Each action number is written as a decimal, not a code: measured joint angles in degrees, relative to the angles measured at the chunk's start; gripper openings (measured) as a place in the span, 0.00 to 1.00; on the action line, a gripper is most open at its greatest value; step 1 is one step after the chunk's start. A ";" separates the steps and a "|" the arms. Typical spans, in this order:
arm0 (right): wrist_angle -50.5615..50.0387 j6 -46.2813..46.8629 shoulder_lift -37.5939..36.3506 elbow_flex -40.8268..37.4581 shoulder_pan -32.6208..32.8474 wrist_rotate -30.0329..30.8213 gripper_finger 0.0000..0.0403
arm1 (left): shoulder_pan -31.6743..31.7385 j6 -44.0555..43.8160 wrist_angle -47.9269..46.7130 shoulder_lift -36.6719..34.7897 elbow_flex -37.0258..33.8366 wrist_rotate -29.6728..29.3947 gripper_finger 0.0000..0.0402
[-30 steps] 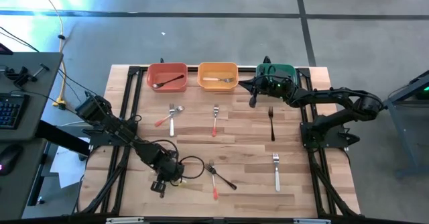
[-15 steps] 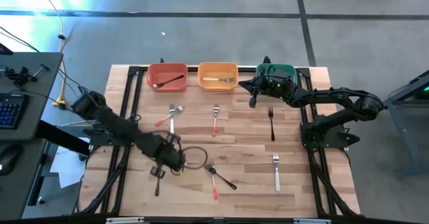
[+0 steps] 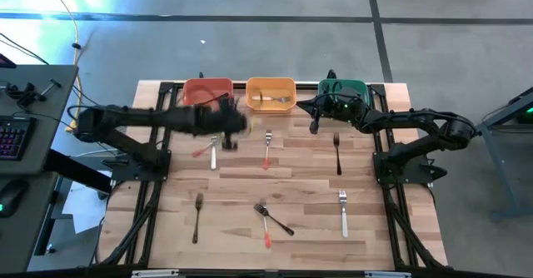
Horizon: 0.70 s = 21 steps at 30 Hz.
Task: Sort silverware by color (type)
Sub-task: Put the bottom left white fork into the yellow bin
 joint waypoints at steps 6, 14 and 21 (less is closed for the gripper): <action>0.02 -0.06 0.00 -0.02 0.00 0.03 0.02 | 12.11 8.60 6.62 9.64 8.86 9.11 0.03; -0.02 -0.50 0.00 0.00 -0.11 0.05 0.02 | 19.15 9.50 7.37 26.04 23.05 16.57 0.03; -0.07 -0.71 0.00 0.00 -0.11 0.05 0.02 | 22.61 7.70 7.13 35.53 31.02 19.99 0.03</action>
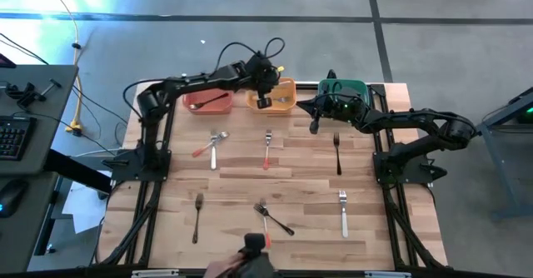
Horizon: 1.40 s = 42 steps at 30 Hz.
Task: Sort silverware by color (type)
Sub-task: Put the bottom left white fork into the yellow bin, then put the top left orange fork into the green bin
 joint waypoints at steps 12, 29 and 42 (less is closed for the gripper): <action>-0.15 0.00 0.00 -0.01 0.00 -0.02 0.02 | 3.31 0.54 0.38 7.63 1.11 2.56 0.05; -1.86 -0.85 0.00 -0.01 0.00 -0.02 0.02 | 2.81 0.65 -2.30 3.72 1.09 -0.58 0.14; -2.48 -0.87 0.00 0.00 0.00 -0.02 0.02 | 3.35 -1.59 -14.23 -14.01 -12.60 -2.25 0.01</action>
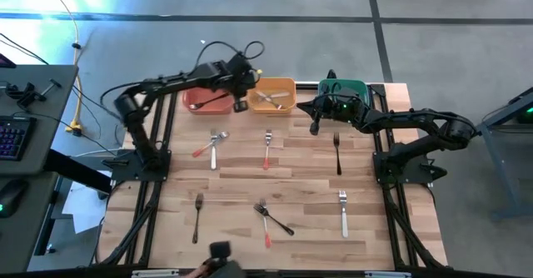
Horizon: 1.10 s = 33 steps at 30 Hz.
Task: Sort silverware by color (type)
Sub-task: Put the top left orange fork into the green bin
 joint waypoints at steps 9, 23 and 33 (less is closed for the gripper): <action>0.00 0.41 0.00 0.00 0.02 -0.02 0.02 | -1.10 -5.47 -4.30 -22.82 -18.88 -3.88 0.00; -2.01 2.87 0.00 0.00 3.46 -0.11 0.02 | -17.53 -19.12 -9.98 -37.40 -29.82 -2.79 0.00; -1.77 0.42 0.00 0.00 6.89 -0.09 0.02 | -23.24 -33.54 -11.42 -31.72 -36.57 -4.57 0.07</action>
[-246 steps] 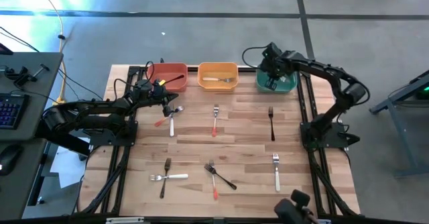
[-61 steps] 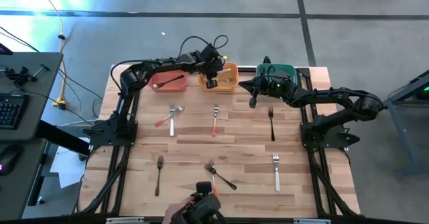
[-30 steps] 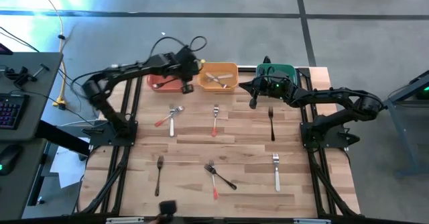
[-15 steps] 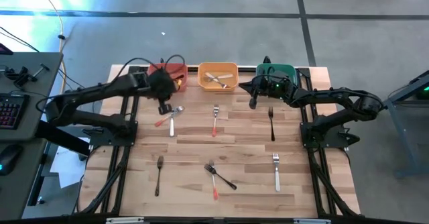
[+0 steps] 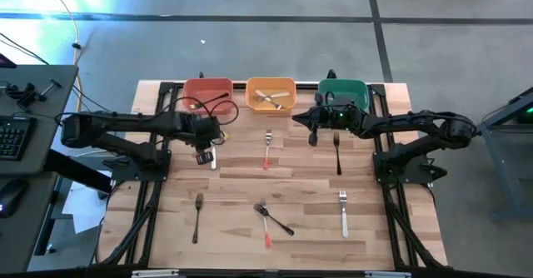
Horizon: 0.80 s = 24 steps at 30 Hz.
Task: Sort silverware by color (type)
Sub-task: Put the top left orange fork into the green bin
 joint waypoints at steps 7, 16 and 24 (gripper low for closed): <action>-0.41 0.00 0.00 0.00 -0.09 0.15 0.02 | 2.75 0.05 3.38 7.53 -0.31 -0.97 0.19; -0.49 0.00 0.00 0.00 -0.09 0.13 0.02 | 8.15 3.80 3.76 15.28 -0.36 0.01 0.31; -0.54 0.00 0.00 0.00 -0.09 0.09 0.02 | 10.42 6.22 5.24 16.71 -0.42 2.61 0.31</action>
